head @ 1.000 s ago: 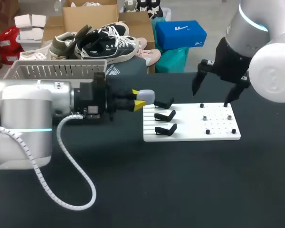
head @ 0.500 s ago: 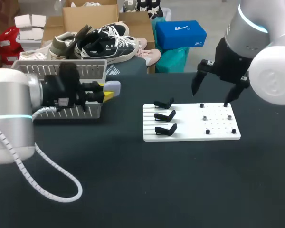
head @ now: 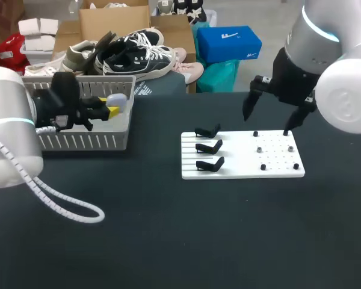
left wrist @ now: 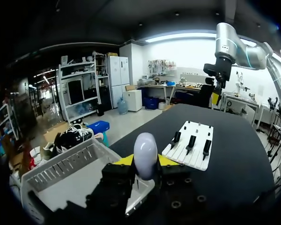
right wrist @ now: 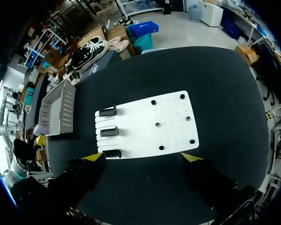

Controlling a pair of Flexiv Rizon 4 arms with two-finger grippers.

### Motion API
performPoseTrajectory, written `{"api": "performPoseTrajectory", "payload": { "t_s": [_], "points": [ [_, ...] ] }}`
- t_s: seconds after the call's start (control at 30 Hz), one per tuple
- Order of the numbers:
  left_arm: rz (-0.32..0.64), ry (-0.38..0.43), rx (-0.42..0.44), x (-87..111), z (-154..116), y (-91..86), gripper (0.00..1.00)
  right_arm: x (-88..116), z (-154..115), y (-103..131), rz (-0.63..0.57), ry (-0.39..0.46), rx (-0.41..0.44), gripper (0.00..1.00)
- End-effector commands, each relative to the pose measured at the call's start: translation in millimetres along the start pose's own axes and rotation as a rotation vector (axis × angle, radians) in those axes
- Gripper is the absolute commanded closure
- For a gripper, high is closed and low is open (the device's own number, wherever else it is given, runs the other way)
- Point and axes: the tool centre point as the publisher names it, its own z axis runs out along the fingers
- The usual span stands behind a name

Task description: Pick up each earbud case from the left stands, insert the matching earbuds, close the lid, and place the case in the box.

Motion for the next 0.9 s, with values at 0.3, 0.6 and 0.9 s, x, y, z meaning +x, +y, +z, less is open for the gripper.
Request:
{"api": "performPoseTrajectory", "payload": {
  "t_s": [0.3, 0.6, 0.9],
  "points": [
    [-0.131, -0.023, -0.381, 16.5, 10.4, 63.0, 1.00, 3.2, -0.3, -0.5, 0.004, -0.010, 0.002, 0.00],
    [-0.134, -0.028, -0.372, 8.0, 15.5, 87.7, 0.69, 3.2, -0.3, -0.5, 0.004, -0.010, 0.002, 0.00],
    [-0.074, -0.017, -0.347, -2.3, 8.6, 82.0, 0.00, 3.2, -0.3, -0.5, 0.004, -0.010, 0.002, 0.00]
  ]
}}
